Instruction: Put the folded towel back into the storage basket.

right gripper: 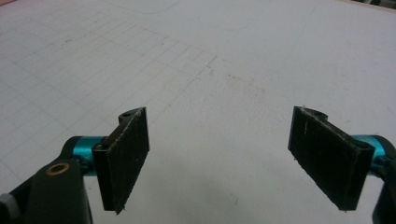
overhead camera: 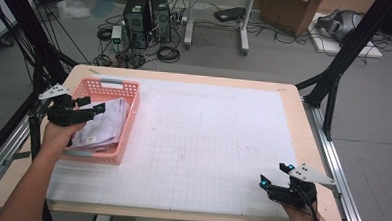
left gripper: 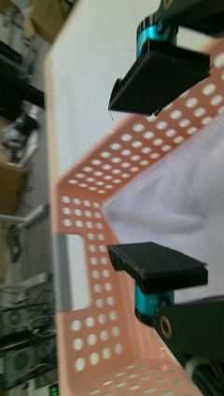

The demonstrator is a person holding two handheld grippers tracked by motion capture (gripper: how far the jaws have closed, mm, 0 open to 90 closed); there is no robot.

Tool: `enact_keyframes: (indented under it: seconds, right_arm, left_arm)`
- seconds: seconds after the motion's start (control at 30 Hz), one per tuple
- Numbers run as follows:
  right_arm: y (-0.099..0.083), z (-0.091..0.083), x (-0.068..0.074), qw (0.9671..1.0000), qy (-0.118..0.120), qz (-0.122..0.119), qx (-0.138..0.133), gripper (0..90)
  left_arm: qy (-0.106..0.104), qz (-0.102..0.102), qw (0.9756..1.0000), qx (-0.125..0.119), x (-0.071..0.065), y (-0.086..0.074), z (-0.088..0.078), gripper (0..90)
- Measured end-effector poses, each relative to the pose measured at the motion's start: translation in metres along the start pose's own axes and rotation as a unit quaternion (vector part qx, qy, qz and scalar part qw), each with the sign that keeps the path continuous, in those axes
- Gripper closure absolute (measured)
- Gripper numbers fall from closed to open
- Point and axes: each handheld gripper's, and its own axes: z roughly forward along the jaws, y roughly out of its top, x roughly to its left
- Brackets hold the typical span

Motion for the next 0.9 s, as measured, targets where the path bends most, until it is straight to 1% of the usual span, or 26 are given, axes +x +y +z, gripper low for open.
enact_keyframes:
  seconds: [0.07, 0.13, 0.17, 0.23, 0.33, 0.4, 0.47, 0.6, 0.67, 0.73, 0.9]
  right_arm:
    - [0.000, 0.000, 0.000, 1.0000, 0.001, 0.001, -0.001, 19.4]
    - [0.001, 0.001, 0.000, 1.0000, 0.001, -0.001, -0.003, 19.4]
    - [0.001, 0.000, 0.000, 1.0000, 0.002, 0.001, -0.004, 19.4]
    - [0.002, 0.000, 0.000, 1.0000, 0.004, 0.004, -0.007, 19.4]
    - [0.002, 0.000, 0.000, 0.9999, 0.007, 0.000, -0.013, 19.4]
    - [0.002, 0.000, 0.000, 0.9998, 0.010, -0.003, -0.018, 19.4]
    - [0.003, -0.001, 0.000, 0.9998, 0.012, -0.001, -0.018, 19.4]
    - [0.004, -0.001, -0.001, 0.9996, 0.016, -0.004, -0.022, 19.4]
    - [0.004, 0.000, -0.001, 0.9995, 0.019, -0.004, -0.025, 19.4]
    - [0.005, 0.000, -0.002, 0.9995, 0.020, -0.006, -0.023, 19.4]
    - [0.006, 0.002, -0.001, 0.9993, 0.026, -0.011, -0.026, 19.4]
  left_arm:
    - [-0.002, 0.000, 0.9999, -0.016, -0.005, 0.001, -0.003, 22.2]
    - [-0.009, -0.002, 0.9994, -0.032, -0.010, 0.003, -0.006, 18.7]
    - [-0.015, -0.002, 0.9991, -0.039, -0.013, 0.004, -0.007, 19.2]
    - [-0.018, 0.001, 0.9986, -0.049, -0.018, 0.006, -0.009, 19.8]
    - [-0.031, 0.001, 0.9975, -0.063, -0.025, 0.008, -0.012, 19.7]
    - [-0.038, 0.005, 0.9969, -0.068, -0.031, 0.007, -0.014, 19.9]
    - [-0.046, 0.006, 0.9959, -0.077, -0.037, 0.007, -0.016, 19.9]
    - [-0.057, 0.013, 0.9943, -0.089, -0.052, 0.003, -0.020, 19.9]
    - [-0.066, 0.016, 0.9934, -0.092, -0.060, 0.002, -0.022, 19.9]
    - [-0.069, 0.023, 0.9931, -0.092, -0.067, 0.000, -0.023, 19.9]
    - [-0.079, 0.028, 0.9917, -0.098, -0.084, -0.005, -0.027, 20.0]
